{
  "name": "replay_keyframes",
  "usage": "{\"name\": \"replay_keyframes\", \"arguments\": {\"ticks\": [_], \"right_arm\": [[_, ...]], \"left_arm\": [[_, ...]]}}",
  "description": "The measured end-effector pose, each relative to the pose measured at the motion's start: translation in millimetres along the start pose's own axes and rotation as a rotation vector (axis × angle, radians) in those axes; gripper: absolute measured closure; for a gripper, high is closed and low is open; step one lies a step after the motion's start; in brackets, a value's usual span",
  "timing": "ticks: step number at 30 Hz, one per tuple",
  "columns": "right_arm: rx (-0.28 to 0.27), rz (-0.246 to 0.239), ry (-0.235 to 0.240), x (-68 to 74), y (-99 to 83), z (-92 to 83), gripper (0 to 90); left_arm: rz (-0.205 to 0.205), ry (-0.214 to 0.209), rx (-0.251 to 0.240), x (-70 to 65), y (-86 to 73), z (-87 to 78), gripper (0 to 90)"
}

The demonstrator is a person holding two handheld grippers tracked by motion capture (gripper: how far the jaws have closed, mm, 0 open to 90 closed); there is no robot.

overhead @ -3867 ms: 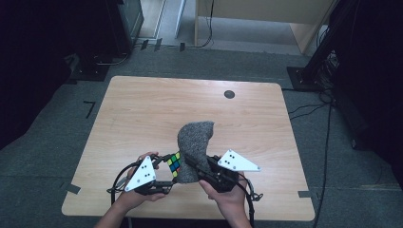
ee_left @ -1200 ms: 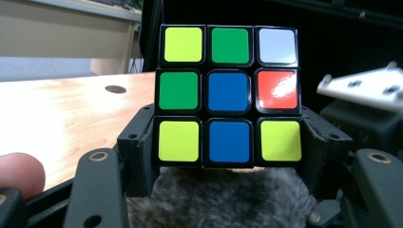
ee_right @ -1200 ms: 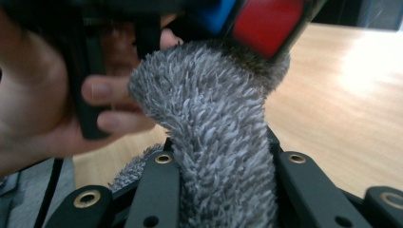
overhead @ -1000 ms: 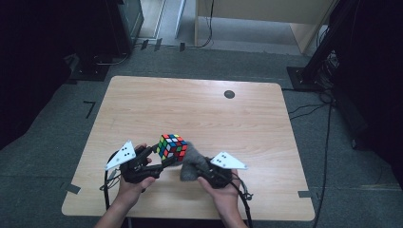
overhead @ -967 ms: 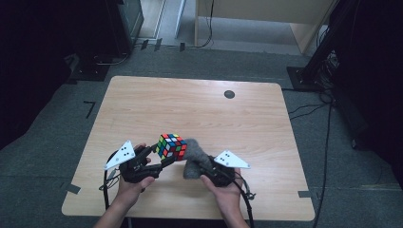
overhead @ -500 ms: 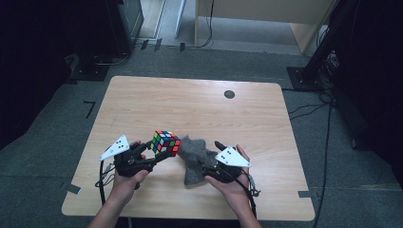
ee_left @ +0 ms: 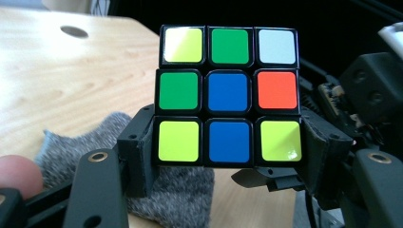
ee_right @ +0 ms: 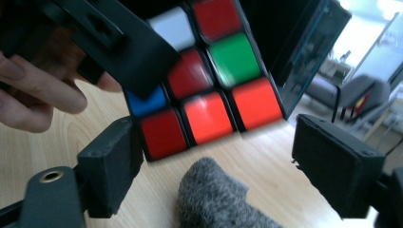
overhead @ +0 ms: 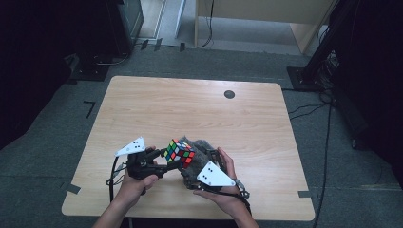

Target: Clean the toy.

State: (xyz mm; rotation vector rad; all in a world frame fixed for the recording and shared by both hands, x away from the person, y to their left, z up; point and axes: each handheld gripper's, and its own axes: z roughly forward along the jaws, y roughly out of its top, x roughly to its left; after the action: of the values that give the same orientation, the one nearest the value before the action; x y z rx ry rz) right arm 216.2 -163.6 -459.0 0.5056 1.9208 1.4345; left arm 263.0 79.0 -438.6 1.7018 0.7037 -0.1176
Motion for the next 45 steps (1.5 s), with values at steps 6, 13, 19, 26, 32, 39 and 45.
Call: {"name": "replay_keyframes", "arguments": {"ticks": [6, 13, 19, 26, 32, 39, 45], "right_arm": [[-0.015, -0.102, 0.001, 7.8, 1.1, 0.0, 29.0], [-0.007, -0.139, 0.000, 9.1, 2.7, -1.1, 34.3], [0.019, -0.074, 0.005, 1.6, 1.2, -3.3, 34.7], [0.057, 0.154, 0.014, -20.2, 1.9, -9.0, 34.7], [0.095, 0.342, 0.037, -27.3, 12.5, -11.6, 34.7], [0.153, 0.461, 0.086, -19.9, 20.3, -6.7, 34.6], [0.211, 0.556, 0.149, -14.4, 21.4, -0.3, 34.5]], "left_arm": [[-0.036, -0.030, 0.038, 0.8, 0.5, 3.1, 34.5], [-0.051, -0.050, 0.019, 3.5, 1.4, 1.6, 32.6], [-0.023, -0.050, -0.073, 7.0, 5.4, -13.0, 24.7], [0.221, 0.131, -0.109, 13.3, -6.8, -23.4, 22.6], [0.459, 0.348, -0.030, 6.3, -23.7, -9.1, 24.1], [0.585, 0.348, 0.010, -11.9, -31.5, 6.4, 18.9], [0.680, 0.393, 0.016, -22.9, -35.7, 12.7, 17.9]]}}
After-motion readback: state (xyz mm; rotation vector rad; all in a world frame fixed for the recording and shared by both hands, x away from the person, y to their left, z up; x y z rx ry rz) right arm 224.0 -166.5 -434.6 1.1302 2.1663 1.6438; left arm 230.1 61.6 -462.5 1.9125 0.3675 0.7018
